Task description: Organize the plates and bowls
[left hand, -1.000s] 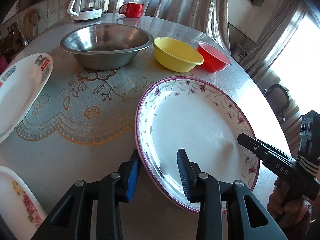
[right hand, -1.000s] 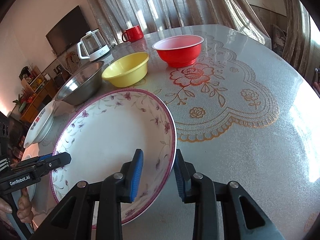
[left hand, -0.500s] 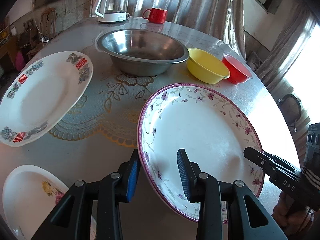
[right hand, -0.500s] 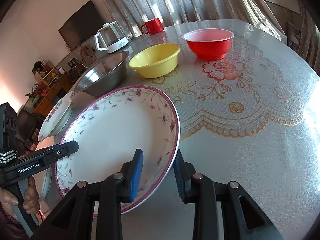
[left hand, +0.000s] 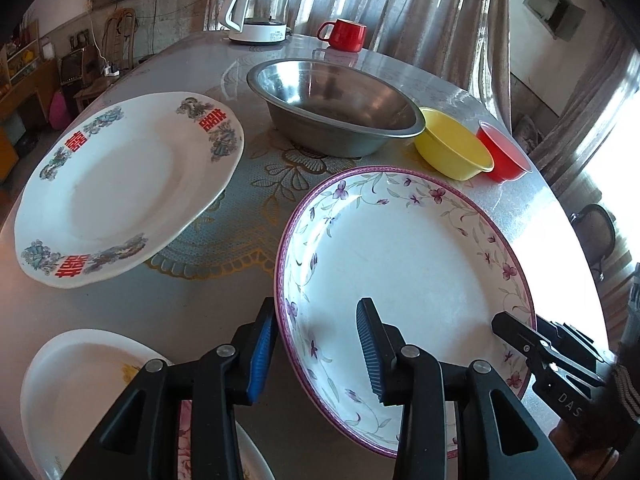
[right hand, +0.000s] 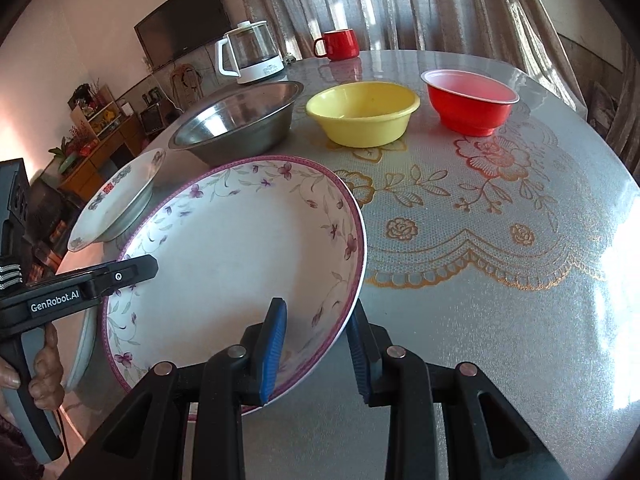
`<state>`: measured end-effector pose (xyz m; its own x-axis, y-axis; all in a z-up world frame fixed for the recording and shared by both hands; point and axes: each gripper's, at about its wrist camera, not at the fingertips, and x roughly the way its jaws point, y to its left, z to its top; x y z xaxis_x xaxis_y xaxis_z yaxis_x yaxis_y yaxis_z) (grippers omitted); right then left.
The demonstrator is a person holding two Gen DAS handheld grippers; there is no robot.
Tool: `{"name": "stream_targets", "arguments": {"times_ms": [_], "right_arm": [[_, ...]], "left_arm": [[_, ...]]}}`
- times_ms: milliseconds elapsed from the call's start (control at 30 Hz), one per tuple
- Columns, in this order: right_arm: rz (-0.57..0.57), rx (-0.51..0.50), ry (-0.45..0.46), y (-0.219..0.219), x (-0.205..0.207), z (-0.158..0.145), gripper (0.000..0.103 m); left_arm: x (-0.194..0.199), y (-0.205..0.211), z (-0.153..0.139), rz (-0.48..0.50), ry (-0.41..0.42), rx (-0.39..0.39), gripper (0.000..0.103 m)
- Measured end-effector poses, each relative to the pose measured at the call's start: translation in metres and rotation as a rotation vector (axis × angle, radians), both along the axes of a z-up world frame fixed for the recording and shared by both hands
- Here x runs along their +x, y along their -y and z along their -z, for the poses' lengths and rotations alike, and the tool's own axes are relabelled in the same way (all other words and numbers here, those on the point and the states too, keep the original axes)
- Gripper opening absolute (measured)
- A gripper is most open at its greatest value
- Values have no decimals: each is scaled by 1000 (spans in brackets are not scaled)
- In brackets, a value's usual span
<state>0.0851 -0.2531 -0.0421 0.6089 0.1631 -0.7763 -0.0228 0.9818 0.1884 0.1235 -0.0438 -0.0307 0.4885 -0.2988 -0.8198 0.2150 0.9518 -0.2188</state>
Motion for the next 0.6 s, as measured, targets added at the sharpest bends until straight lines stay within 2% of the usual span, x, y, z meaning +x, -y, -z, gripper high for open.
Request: {"name": "stream_targets", "arguments": {"times_ms": [167, 333, 500, 600], "right_arm": [[2, -18, 0, -2, -2, 0, 32], [-28, -25, -5, -6, -7, 0, 32], [-31, -28, -22, -8, -8, -1, 32], [-39, 8, -46, -6, -8, -2, 32]], "left_arm": [[-8, -1, -1, 5, 24, 7, 41], [-18, 2, -2, 12, 55, 51, 42], [-20, -7, -7, 14, 54, 8, 42], [-24, -16, -14, 2, 67, -15, 45]]}}
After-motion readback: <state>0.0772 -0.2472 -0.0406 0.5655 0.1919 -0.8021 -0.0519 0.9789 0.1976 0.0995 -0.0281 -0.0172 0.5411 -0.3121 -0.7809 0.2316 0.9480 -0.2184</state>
